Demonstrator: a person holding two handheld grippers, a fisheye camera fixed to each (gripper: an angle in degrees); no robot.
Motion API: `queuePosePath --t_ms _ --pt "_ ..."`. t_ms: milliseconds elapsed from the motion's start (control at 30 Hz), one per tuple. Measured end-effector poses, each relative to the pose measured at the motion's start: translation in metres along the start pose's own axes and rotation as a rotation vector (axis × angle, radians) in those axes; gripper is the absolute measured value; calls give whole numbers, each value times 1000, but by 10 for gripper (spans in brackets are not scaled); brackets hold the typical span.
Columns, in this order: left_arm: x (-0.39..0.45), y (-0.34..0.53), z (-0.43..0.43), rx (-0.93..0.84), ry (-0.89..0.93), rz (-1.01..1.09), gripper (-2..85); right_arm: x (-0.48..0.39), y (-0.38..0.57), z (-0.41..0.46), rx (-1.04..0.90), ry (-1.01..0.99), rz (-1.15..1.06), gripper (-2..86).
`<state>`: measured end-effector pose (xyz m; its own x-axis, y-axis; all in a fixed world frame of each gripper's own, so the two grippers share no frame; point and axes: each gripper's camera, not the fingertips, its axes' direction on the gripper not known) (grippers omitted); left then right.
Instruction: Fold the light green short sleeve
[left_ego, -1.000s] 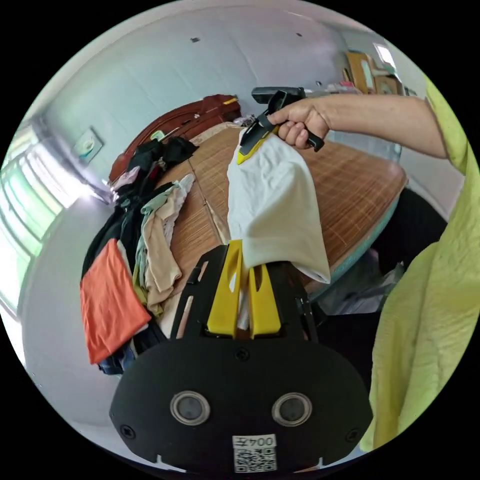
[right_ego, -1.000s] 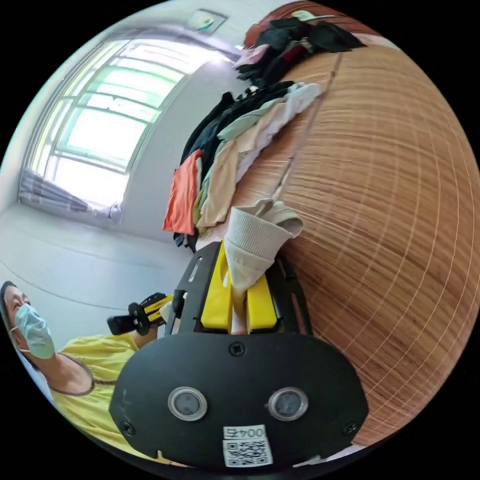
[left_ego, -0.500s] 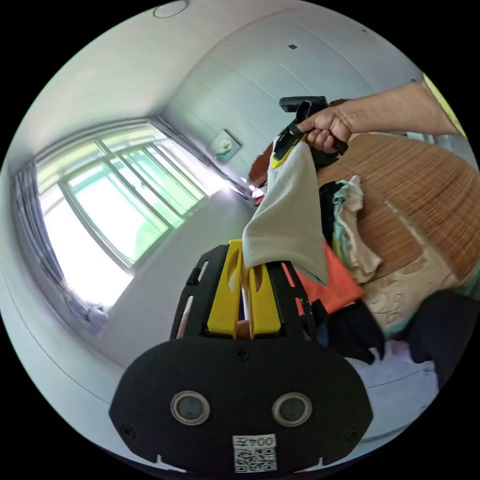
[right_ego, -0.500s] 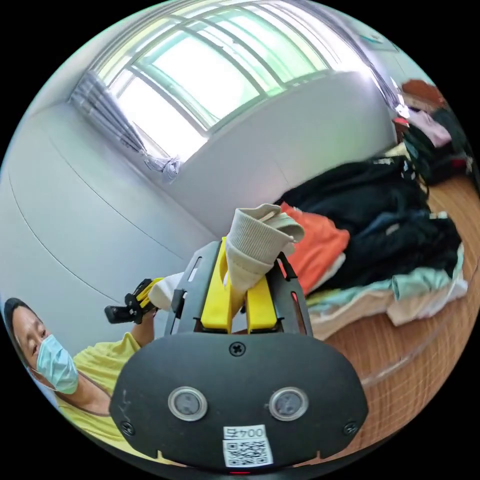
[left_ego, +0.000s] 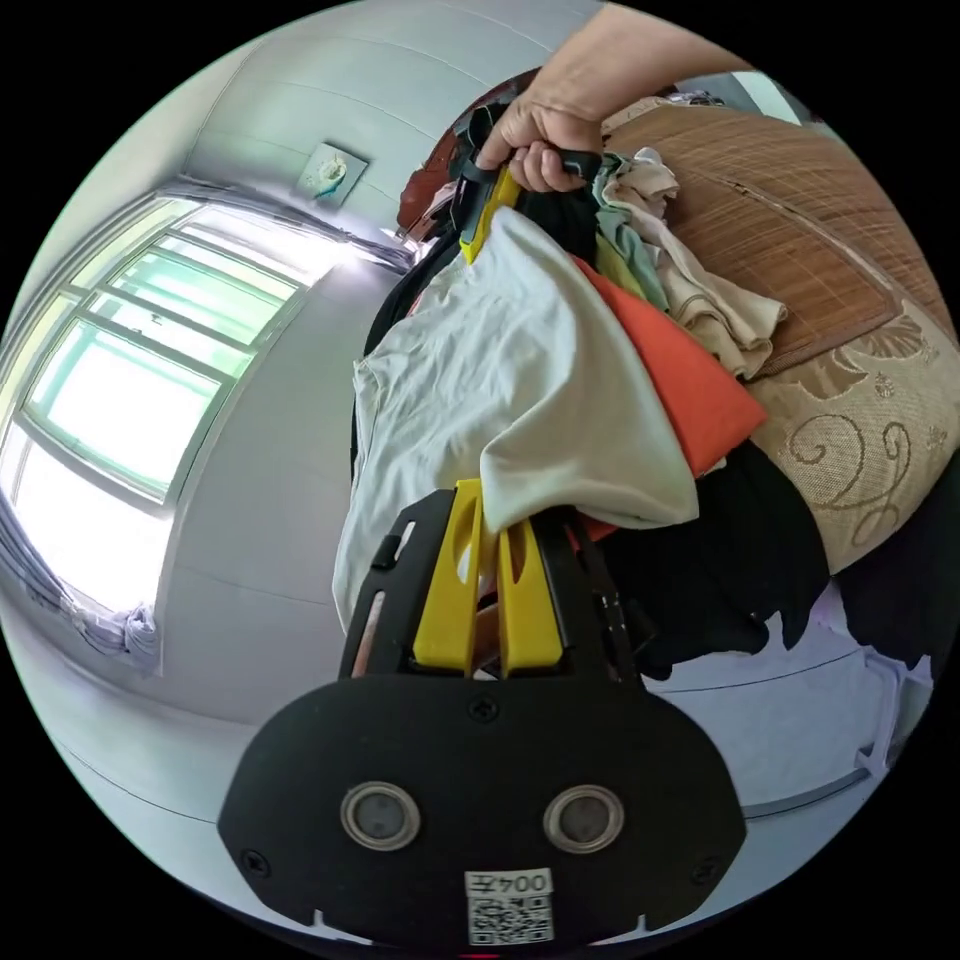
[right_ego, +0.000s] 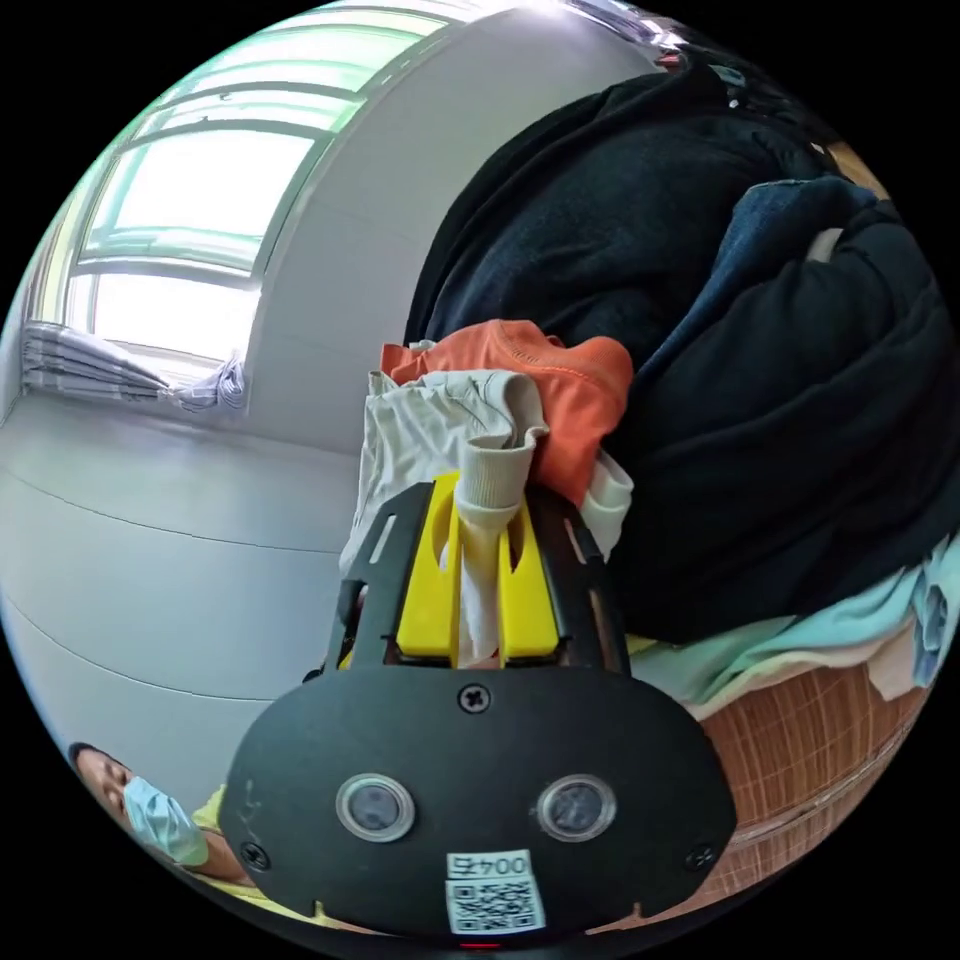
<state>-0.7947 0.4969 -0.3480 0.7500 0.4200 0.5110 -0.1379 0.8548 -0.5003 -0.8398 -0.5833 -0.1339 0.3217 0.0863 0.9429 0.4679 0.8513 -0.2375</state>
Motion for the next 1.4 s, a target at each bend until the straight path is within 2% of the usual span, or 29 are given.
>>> queuePosePath --t_ms 67,133,200,300,500,633,733,1000,1233,1400 --pt "-16 2 -2 17 79 -66 -3 -30 -11 -8 2 51 -87 44" --pt "-31 2 5 18 176 -154 -1 -77 -24 -14 2 229 -233 44" --pt "-34 1 22 -22 265 -191 1 -80 -35 -8 -16 378 -198 55" --pt "-21 -2 33 -58 246 -164 5 -57 -32 -1 -92 337 -86 87" --pt "13 7 6 -16 51 -93 54 -63 70 -50 134 173 -114 105" --pt "55 21 -10 -32 -81 -15 69 -81 181 -9 37 -59 -199 73" --pt "75 32 -17 -53 -117 2 68 -90 231 30 -7 -155 -193 60" --pt "70 36 -11 -75 -198 1 68 -118 244 76 -15 34 -162 85" --pt "59 12 4 -48 -235 84 71 -123 239 85 -21 -7 -44 66" --pt "61 4 12 -31 -279 142 72 -129 259 85 6 50 -43 73"
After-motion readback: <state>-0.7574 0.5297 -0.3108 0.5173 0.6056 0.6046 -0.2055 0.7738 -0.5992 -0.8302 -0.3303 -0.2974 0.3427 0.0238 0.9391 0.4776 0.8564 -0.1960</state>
